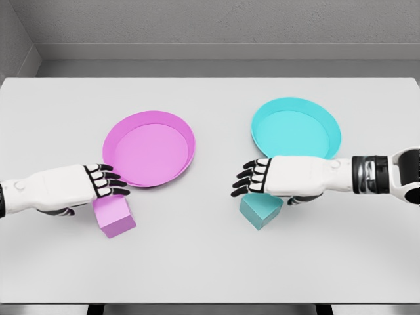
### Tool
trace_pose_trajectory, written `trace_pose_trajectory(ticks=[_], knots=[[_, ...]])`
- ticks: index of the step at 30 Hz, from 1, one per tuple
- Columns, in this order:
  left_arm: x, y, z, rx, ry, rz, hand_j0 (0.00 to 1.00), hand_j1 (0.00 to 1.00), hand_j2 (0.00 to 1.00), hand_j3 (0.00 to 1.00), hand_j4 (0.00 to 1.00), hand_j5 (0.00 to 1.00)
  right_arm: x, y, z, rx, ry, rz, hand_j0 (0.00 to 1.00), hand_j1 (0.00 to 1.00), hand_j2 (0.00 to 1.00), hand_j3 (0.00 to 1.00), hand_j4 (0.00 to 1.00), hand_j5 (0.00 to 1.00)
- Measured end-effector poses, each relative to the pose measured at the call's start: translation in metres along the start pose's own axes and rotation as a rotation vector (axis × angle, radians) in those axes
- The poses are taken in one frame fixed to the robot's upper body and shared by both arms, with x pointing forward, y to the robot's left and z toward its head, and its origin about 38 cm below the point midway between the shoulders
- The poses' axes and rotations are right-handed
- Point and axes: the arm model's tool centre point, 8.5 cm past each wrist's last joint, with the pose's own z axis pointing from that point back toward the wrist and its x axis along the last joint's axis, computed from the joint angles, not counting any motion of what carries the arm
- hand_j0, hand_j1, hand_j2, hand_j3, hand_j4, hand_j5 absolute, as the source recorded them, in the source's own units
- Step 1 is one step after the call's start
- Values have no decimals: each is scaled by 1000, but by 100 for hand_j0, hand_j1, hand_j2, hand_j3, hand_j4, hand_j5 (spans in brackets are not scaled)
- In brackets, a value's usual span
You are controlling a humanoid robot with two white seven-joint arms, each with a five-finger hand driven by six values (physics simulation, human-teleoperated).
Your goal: Place the blocks in the corresponding plates according to their colors
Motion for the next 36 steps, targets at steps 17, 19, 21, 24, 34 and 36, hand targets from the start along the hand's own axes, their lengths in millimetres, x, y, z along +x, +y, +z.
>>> trace_pose_trajectory(ticks=[17, 19, 21, 24, 34, 36], knots=[[14, -3, -17, 58, -50, 73, 100, 100, 100, 100, 100, 100, 6, 20, -14, 53, -31, -39, 100, 100, 100, 100, 100, 100], [14, -4, -18, 53, -51, 72, 100, 100, 100, 100, 100, 100, 8, 24, -16, 63, -36, -47, 100, 100, 100, 100, 100, 100], [15, -7, -18, 38, -52, 73, 100, 100, 100, 100, 100, 100, 9, 27, -17, 69, -40, -53, 100, 100, 100, 100, 100, 100], [15, -8, -19, 25, -53, 72, 100, 100, 100, 100, 100, 100, 9, 30, -17, 76, -39, -62, 100, 100, 100, 100, 100, 100], [22, -10, -29, 18, -73, 85, 76, 76, 76, 76, 76, 76, 2, 33, -15, 83, -13, -81, 52, 52, 52, 52, 52, 52], [22, -10, -30, 19, -75, 90, 70, 70, 70, 70, 70, 70, 2, 32, -14, 84, -12, -79, 52, 52, 52, 52, 52, 52]])
